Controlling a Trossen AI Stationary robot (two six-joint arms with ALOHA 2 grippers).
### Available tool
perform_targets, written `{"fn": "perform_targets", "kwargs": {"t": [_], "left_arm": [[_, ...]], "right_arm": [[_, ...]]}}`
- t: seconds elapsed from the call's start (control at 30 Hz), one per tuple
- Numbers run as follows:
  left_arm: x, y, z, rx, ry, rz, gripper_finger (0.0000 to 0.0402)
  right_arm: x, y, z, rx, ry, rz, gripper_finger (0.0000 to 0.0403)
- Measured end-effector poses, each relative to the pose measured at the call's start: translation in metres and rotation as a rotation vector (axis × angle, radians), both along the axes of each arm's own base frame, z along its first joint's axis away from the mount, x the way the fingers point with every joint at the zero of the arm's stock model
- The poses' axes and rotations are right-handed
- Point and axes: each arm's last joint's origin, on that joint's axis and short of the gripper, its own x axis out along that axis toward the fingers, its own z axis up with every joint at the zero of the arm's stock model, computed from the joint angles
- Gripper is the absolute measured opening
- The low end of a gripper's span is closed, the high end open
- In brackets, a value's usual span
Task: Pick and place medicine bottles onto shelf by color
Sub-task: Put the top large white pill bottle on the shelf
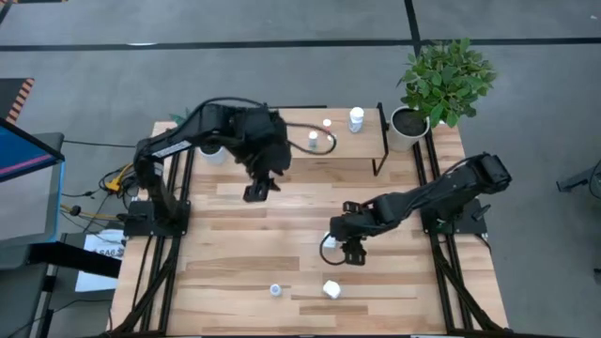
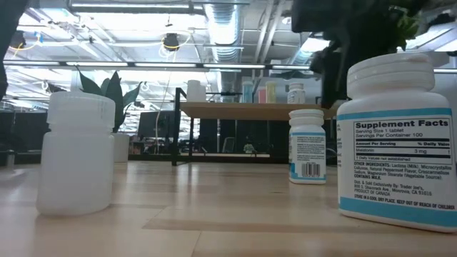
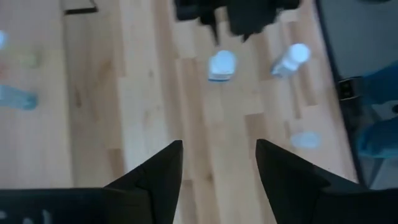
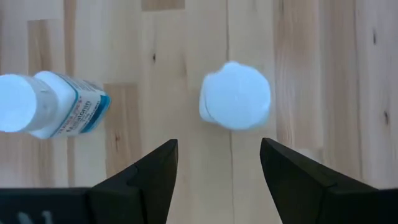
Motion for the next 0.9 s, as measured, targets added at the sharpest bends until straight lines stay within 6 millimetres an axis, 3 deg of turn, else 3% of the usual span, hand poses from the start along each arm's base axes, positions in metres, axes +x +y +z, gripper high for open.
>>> {"fn": "perform_targets", "kwargs": {"t": [0.17,0.37,0.6,0.9], "left_arm": [[-0.013,-0.023,0.011,0.003,-0.027,0.001,0.0185],[-0.026,-0.037,0.021,0.036,-0.054,0.067,0.0184],[-0.036,-0.046,0.027,0.017,-0.075,0.063,0.0184],[-0.038,-0.047,0.029,0.031,-0.083,0.039,0.0184]], "right_arm": [[0.008,-0.006,0.009,-0.014,0.075,0.005,0.0251],[0.012,-0.019,0.027,-0.030,0.078,-0.028,0.0251],[0.015,-0.019,0.034,-0.070,0.050,0.045,0.0249],[0.017,-0.025,0.034,0.022,0.066,-0.070,0.0273]]}}
